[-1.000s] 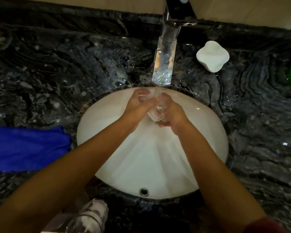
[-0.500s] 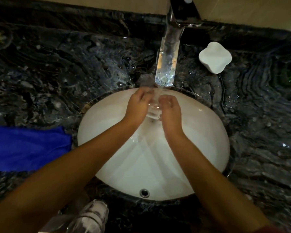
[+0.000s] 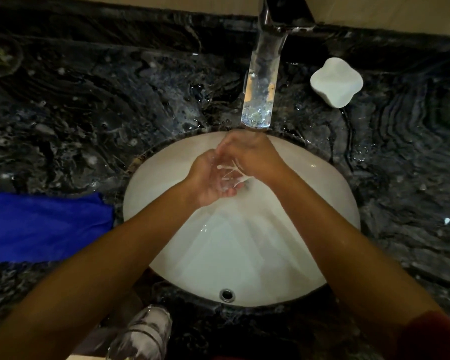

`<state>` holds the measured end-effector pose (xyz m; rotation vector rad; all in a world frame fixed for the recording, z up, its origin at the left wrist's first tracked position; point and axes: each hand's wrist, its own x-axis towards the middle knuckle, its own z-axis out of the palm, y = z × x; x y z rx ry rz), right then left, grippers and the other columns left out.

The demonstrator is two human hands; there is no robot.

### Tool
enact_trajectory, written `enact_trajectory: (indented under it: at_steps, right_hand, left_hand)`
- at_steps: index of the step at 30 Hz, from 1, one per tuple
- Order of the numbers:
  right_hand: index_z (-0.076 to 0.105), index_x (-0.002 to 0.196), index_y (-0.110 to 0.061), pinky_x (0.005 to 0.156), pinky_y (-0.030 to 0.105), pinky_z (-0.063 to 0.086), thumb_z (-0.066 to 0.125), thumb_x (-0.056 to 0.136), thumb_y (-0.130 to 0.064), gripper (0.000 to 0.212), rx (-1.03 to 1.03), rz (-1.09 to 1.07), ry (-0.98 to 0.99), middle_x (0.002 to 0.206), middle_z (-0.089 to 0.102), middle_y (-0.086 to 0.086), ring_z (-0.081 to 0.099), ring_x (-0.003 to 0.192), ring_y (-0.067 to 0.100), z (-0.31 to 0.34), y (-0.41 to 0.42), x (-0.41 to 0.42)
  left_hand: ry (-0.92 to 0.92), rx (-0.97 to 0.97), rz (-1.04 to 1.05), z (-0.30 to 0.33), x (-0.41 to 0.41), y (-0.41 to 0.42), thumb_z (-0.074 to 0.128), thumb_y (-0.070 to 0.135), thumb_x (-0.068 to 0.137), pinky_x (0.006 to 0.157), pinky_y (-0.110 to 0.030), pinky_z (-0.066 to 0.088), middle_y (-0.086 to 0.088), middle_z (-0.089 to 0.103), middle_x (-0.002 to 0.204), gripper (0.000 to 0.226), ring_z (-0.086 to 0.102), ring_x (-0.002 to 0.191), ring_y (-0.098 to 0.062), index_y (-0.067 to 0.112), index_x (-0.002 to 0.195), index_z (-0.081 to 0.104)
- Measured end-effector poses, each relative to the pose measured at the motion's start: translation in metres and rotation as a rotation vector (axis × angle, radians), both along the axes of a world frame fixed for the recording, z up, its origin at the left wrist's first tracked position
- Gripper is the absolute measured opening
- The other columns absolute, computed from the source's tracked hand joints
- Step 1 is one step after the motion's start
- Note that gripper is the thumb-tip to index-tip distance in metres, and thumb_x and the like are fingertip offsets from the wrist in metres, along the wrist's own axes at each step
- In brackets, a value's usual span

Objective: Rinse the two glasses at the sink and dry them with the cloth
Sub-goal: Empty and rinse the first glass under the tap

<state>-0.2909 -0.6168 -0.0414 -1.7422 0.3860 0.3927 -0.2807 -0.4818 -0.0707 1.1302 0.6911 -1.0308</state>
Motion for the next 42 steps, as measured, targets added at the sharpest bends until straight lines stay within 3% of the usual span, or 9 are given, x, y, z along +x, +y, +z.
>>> enact_trajectory:
  at_steps: [4,7,10,16,20,24,30,38,42]
  right_hand:
    - [0.074,0.078,-0.008,0.056,0.019,0.049,0.059,0.09,-0.011,0.019,0.143,-0.435,0.084,0.064,0.071,-0.004,0.066,0.057,0.008,0.005,0.013,-0.01]
    - [0.068,0.093,-0.02,0.076,0.031,0.056,0.055,0.091,-0.03,0.016,0.054,-0.706,-0.067,0.088,0.072,-0.011,0.068,0.083,0.01,-0.001,0.038,-0.031]
    - [0.059,0.129,-0.015,0.102,0.028,0.05,0.051,0.099,-0.037,0.038,-0.126,-0.665,-0.192,0.131,0.062,0.004,0.061,0.122,0.017,-0.005,0.051,-0.042]
    - [0.069,0.095,-0.015,0.071,0.018,0.051,0.064,0.094,-0.036,0.021,-0.139,-0.506,-0.143,0.083,0.072,-0.007,0.066,0.076,-0.004,0.003,0.024,-0.026]
    - [0.076,0.102,-0.012,0.076,0.037,0.063,0.069,0.098,-0.029,0.018,0.117,-0.482,0.009,0.093,0.08,0.004,0.078,0.087,0.022,0.011,0.014,-0.017]
    - [0.067,0.09,-0.03,0.08,0.036,0.059,0.047,0.107,-0.028,0.027,-0.016,-0.518,0.024,0.092,0.074,-0.004,0.072,0.09,0.016,0.006,0.012,-0.023]
    - [0.04,0.153,-0.031,0.1,0.039,0.057,0.042,0.109,-0.045,0.047,0.035,-0.498,0.005,0.138,0.064,-0.004,0.067,0.117,0.01,-0.007,0.03,-0.066]
    - [0.069,0.117,-0.009,0.091,0.052,0.059,0.055,0.1,-0.056,0.052,0.775,-0.672,0.416,0.099,0.077,0.014,0.074,0.096,0.032,-0.008,0.011,-0.057]
    - [0.064,0.104,-0.01,0.075,0.042,0.057,0.06,0.098,-0.049,0.04,0.794,-0.65,0.447,0.073,0.066,0.005,0.069,0.065,0.021,-0.009,0.001,-0.055]
  left_hand:
    - [0.01,0.0,0.124,-0.001,-0.003,-0.009,0.043,0.031,0.101,0.06,-0.03,0.048,-0.011,0.065,0.077,0.039,0.065,0.062,-0.026,0.01,0.076,0.064]
    - [0.02,0.004,0.238,-0.002,-0.007,-0.021,0.038,0.026,0.103,0.055,-0.025,0.044,-0.004,0.056,0.056,0.04,0.055,0.046,-0.017,0.012,0.069,0.054]
    - [-0.075,-0.003,0.272,-0.009,-0.009,-0.024,0.048,0.025,0.095,0.071,-0.034,0.044,-0.01,0.058,0.077,0.027,0.055,0.077,-0.026,0.009,0.082,0.065]
    - [-0.229,-0.029,-0.066,0.006,-0.004,-0.014,0.034,0.037,0.11,0.062,-0.036,0.051,-0.01,0.066,0.087,0.043,0.062,0.074,-0.023,0.007,0.11,0.066]
    - [-0.219,-0.198,-0.22,0.014,0.006,-0.014,0.032,0.071,0.1,0.079,-0.051,0.062,-0.013,0.071,0.102,0.068,0.07,0.09,-0.032,0.019,0.125,0.067]
    - [-0.315,-0.152,-0.195,0.01,-0.001,-0.021,0.059,0.049,0.099,0.065,-0.039,0.06,-0.017,0.067,0.106,0.053,0.069,0.085,-0.03,0.006,0.131,0.061]
    - [-0.431,-0.027,0.02,0.008,-0.004,-0.03,0.073,0.017,0.094,0.072,-0.037,0.058,-0.01,0.073,0.101,0.018,0.072,0.086,-0.021,0.014,0.11,0.063]
    - [-0.741,0.241,0.08,0.02,-0.012,-0.035,0.08,0.014,0.089,0.078,-0.022,0.057,0.005,0.074,0.098,0.02,0.072,0.091,-0.003,0.024,0.1,0.067]
    - [-0.874,0.28,-0.011,0.015,-0.021,-0.028,0.079,0.016,0.09,0.091,-0.024,0.058,-0.004,0.075,0.121,0.029,0.073,0.105,-0.01,0.019,0.119,0.072]
